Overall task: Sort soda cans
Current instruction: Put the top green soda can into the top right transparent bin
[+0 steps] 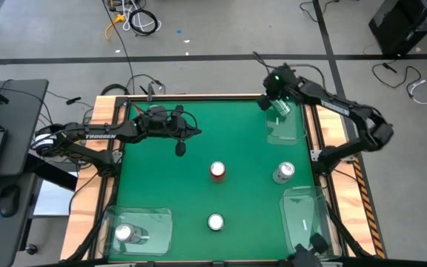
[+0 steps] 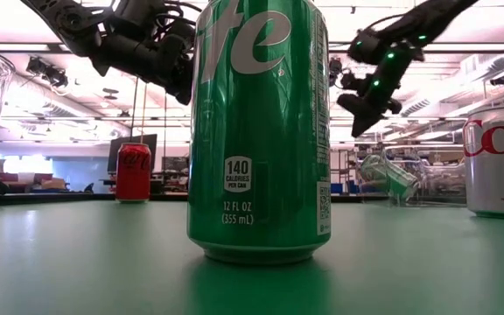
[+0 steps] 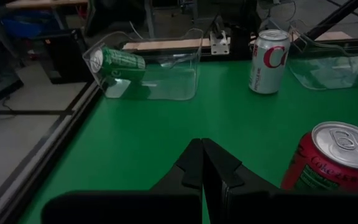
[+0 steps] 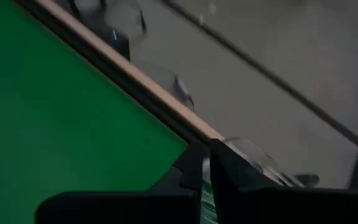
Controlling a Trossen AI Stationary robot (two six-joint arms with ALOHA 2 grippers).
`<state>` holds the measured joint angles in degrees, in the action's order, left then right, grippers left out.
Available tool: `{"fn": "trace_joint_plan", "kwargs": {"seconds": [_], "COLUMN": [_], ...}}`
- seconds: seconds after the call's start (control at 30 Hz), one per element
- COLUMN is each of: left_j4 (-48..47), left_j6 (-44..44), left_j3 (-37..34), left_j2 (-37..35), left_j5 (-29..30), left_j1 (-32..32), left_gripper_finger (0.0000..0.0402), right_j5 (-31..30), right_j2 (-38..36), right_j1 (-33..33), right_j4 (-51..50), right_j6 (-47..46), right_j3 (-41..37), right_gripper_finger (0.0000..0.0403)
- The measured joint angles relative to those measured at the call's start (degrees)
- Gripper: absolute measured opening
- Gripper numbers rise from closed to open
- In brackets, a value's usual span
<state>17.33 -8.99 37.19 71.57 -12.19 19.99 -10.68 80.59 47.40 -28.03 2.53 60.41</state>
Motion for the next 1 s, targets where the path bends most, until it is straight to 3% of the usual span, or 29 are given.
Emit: {"fn": "trace_joint_plan", "kwargs": {"seconds": [0.43, 0.73, 1.0], "left_j4": [-2.2, -2.6, -2.6], "left_j6": [0.4, 0.4, 0.3], "left_j3": [0.0, 0.0, 0.0], "left_j2": [0.0, 0.0, 0.0], "left_j5": [0.2, 0.2, 0.2], "left_j1": [0.0, 0.0, 0.0], "left_gripper_finger": [0.0001, 0.0001, 0.0001], "right_j5": [-0.2, -0.2, -0.3], "right_j2": [18.4, 24.1, 22.9], "right_j1": [1.9, 2.8, 3.0], "right_j4": [-29.8, -34.4, -38.0], "right_j6": [1.8, 3.6, 4.1], "right_j3": [25.1, 27.5, 27.5], "right_gripper_finger": [0.0, 0.0, 0.0]}}
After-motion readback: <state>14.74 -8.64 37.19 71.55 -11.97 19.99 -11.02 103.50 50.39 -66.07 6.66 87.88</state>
